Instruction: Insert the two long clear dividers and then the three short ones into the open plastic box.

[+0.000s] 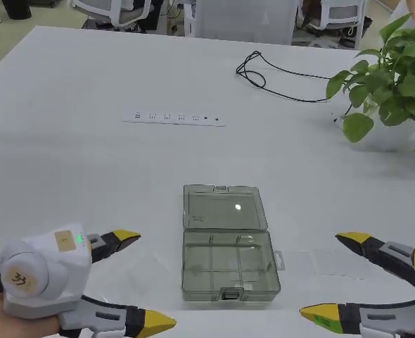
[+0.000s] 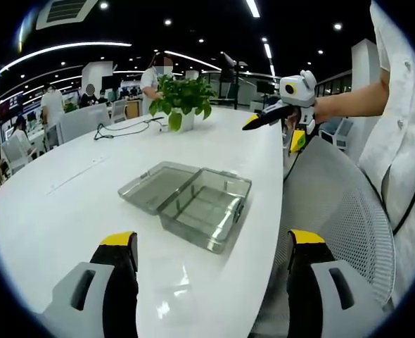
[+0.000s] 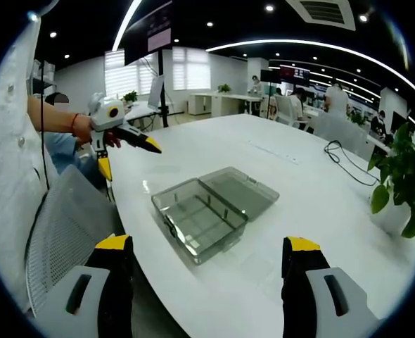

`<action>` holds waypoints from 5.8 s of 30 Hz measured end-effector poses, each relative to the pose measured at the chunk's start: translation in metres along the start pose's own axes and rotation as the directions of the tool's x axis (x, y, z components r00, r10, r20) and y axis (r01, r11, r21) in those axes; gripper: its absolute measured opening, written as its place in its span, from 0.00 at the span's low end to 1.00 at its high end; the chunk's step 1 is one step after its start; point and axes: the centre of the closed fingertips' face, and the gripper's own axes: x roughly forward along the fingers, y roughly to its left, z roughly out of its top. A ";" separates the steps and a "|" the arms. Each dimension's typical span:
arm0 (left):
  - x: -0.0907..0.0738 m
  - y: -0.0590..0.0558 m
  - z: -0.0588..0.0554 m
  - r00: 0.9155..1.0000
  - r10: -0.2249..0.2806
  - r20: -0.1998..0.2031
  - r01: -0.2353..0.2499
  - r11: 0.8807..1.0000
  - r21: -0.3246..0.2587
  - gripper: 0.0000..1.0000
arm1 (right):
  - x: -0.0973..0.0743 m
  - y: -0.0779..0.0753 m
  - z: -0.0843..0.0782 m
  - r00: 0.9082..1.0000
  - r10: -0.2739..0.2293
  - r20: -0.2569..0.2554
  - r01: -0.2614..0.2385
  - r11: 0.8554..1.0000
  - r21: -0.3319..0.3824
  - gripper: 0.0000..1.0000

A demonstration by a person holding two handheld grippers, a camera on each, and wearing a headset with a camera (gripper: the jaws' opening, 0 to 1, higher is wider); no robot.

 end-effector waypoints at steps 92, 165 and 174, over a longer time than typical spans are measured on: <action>-0.033 0.122 -0.116 0.771 0.183 -0.610 -0.308 0.945 -0.106 0.38 | 0.011 -0.006 -0.005 1.000 0.000 0.031 -0.002 0.997 0.071 0.85; -0.031 0.105 -0.072 0.870 0.185 -0.457 -0.372 0.854 -0.364 0.30 | 0.013 0.005 0.015 0.998 0.023 0.065 -0.027 0.997 0.066 0.80; -0.030 0.096 -0.023 0.926 0.225 -0.302 -0.342 0.839 -0.423 0.30 | 0.009 0.002 0.042 0.993 0.009 0.120 -0.019 0.997 0.081 0.75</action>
